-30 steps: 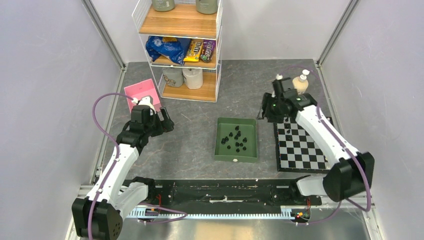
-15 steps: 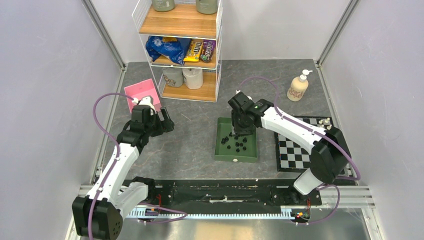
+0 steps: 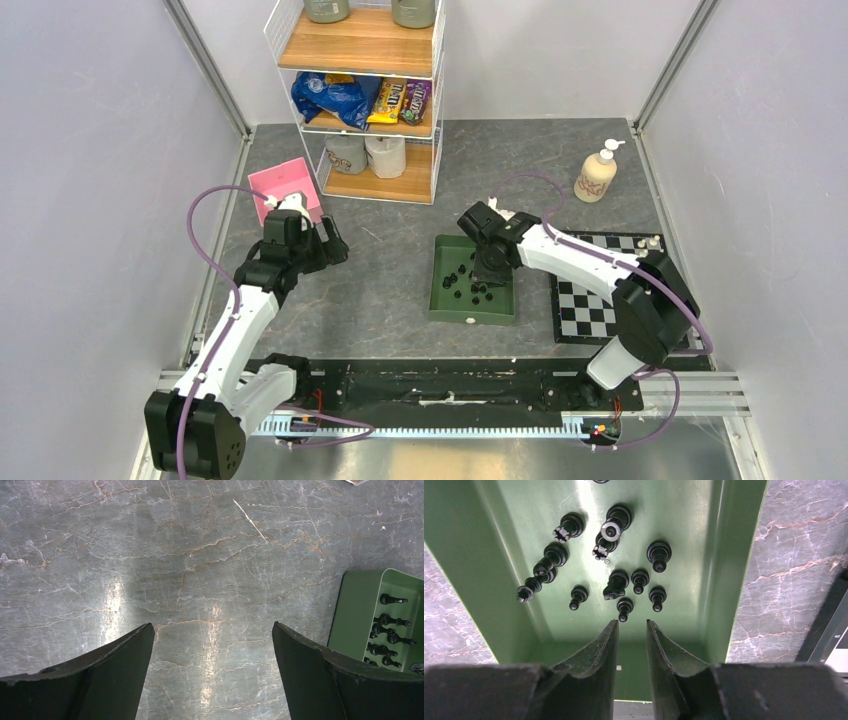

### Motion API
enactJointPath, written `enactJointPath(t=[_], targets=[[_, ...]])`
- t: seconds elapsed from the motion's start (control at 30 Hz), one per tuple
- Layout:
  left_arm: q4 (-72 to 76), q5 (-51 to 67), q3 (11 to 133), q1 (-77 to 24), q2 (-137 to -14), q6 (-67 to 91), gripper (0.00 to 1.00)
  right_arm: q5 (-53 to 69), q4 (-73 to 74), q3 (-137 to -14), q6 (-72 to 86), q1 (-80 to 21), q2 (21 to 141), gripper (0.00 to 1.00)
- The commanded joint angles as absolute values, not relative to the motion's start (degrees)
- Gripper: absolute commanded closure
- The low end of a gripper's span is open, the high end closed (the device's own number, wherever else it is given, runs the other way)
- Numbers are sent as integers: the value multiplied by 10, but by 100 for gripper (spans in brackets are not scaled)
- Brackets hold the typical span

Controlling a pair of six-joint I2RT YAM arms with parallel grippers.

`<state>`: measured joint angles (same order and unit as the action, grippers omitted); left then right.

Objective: Set up the chess pieces on the board

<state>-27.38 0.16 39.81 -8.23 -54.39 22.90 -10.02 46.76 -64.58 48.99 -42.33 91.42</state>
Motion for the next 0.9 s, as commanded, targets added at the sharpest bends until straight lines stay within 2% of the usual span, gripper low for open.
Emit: enactJointPath(t=[0.0, 0.47, 0.87], targets=[[-267, 3, 424, -83, -544, 232, 5, -121, 439, -633, 518, -424, 922, 67], [-267, 3, 424, -83, -542, 232, 5, -129, 422, -635, 512, -417, 959, 65], [-267, 4, 425, -82, -546, 232, 5, -118, 410, -626, 503, -407, 969, 68]])
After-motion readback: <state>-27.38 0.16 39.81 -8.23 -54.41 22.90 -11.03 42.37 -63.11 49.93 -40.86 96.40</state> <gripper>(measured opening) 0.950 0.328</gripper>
